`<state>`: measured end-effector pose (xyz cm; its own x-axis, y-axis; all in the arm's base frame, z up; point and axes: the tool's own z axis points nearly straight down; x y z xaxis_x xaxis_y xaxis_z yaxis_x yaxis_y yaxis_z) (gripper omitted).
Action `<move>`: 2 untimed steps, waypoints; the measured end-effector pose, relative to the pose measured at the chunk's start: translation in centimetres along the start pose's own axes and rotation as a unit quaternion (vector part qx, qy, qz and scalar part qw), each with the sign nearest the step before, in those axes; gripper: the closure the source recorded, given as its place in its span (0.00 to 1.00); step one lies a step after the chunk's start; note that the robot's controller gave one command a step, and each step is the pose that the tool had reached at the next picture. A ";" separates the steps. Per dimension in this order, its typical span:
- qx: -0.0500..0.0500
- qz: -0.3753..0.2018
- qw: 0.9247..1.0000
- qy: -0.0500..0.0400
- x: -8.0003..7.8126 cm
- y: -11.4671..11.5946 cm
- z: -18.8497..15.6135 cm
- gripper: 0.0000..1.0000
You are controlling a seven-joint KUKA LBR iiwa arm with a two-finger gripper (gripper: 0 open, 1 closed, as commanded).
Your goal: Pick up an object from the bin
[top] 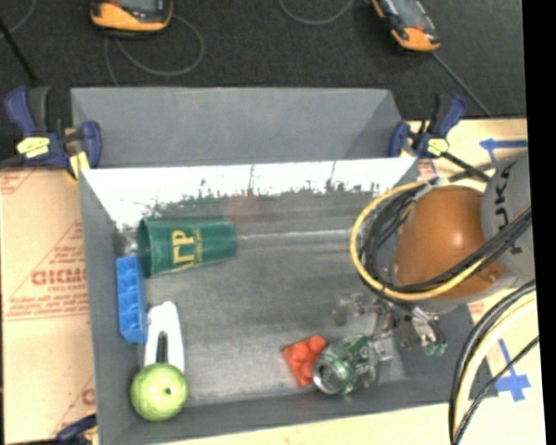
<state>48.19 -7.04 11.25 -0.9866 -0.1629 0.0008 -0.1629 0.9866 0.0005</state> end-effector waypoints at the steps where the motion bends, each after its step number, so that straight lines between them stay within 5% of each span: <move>1: 0.000 -0.014 1.000 0.000 0.3 1.4 -0.3 0.00; 2: 0.003 -0.041 0.999 -0.008 0.1 1.1 3.7 0.00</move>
Offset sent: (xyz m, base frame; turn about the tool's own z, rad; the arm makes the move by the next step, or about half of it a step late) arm -0.0076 0.0118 -0.0425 -0.0898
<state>47.89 -5.95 7.59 -0.9699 -0.2431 -0.0153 -0.2431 0.9700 -0.0054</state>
